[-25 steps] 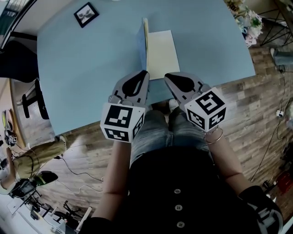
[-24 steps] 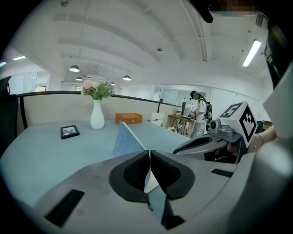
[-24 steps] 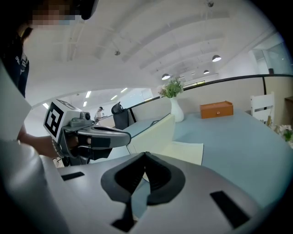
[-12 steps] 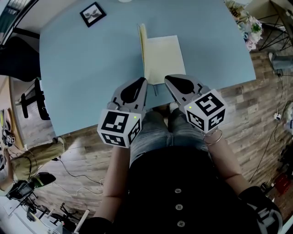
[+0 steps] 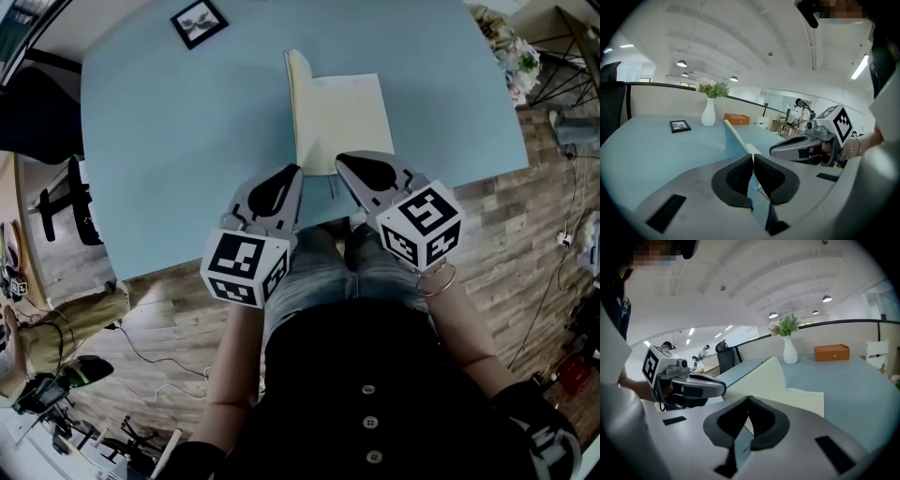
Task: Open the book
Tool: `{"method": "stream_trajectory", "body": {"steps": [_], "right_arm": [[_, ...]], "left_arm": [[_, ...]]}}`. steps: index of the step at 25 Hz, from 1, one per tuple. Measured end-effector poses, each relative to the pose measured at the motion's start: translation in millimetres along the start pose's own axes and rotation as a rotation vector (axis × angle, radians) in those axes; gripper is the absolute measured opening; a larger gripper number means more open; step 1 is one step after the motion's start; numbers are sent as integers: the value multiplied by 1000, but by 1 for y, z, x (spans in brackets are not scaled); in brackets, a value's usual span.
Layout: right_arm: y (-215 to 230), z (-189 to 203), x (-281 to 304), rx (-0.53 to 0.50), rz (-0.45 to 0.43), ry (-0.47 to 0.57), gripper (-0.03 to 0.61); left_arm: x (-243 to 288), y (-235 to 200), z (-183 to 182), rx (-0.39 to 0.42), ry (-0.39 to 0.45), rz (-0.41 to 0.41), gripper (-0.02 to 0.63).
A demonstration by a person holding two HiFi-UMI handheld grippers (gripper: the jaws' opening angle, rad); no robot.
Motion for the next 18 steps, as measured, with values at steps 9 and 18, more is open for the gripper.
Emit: {"method": "stream_trajectory", "body": {"steps": [9,18], "right_arm": [[-9,10,21,1,4,-53,2],[-25,14,46,1,-18,-77,2]], "left_arm": [[-11,-21,18,-51,-19,0,20],[-18,-40,40,-96,-56,-17,20]]}}
Point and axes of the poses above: the fingertips, and each gripper's own axes: x forward along the fingers, y to its right, z out of its underside, the point moved 3 cm from there along -x, backward along the fingers, and after that the axes turned 9 degrees about x, right-handed, at the moved point
